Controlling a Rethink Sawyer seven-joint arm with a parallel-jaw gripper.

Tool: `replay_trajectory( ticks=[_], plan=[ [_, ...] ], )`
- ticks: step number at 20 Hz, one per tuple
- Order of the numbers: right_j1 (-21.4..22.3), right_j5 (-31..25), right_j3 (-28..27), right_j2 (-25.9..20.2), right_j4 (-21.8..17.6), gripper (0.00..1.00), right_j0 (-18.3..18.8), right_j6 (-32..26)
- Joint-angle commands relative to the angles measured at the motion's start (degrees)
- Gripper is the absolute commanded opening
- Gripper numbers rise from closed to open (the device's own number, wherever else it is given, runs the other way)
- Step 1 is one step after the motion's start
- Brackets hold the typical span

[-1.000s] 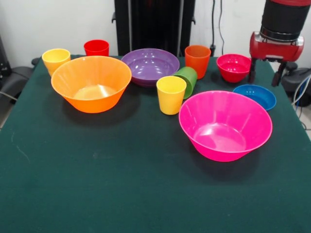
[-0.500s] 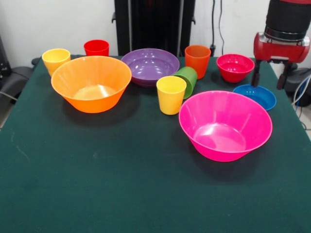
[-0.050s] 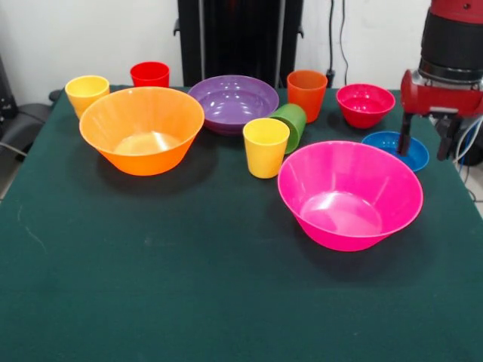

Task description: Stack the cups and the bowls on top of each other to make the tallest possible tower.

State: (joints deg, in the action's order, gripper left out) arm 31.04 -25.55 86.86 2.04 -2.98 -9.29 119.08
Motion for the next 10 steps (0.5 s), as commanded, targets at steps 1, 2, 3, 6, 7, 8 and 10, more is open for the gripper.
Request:
replay_trajectory(
  ticks=[1,2,3,6,7,8,10],
  plan=[
    [-5.5,0.0,-6.9,-2.1,-3.0,1.00,-1.1,1.8],
    [-5.6,0.1,-7.2,-1.6,-3.0,1.00,-1.0,2.1],
    [-6.2,0.5,-7.6,-1.3,-3.1,1.00,-0.6,2.1],
    [-7.3,1.4,-8.2,-1.2,-3.0,1.00,0.6,2.1],
    [-8.4,2.2,-9.0,-1.5,-2.8,1.00,1.7,2.0],
    [-8.8,2.5,-9.2,-1.4,-2.7,1.00,2.0,2.1],
    [-9.5,2.9,-9.9,-1.2,-2.4,1.00,2.4,2.6]
  ],
)
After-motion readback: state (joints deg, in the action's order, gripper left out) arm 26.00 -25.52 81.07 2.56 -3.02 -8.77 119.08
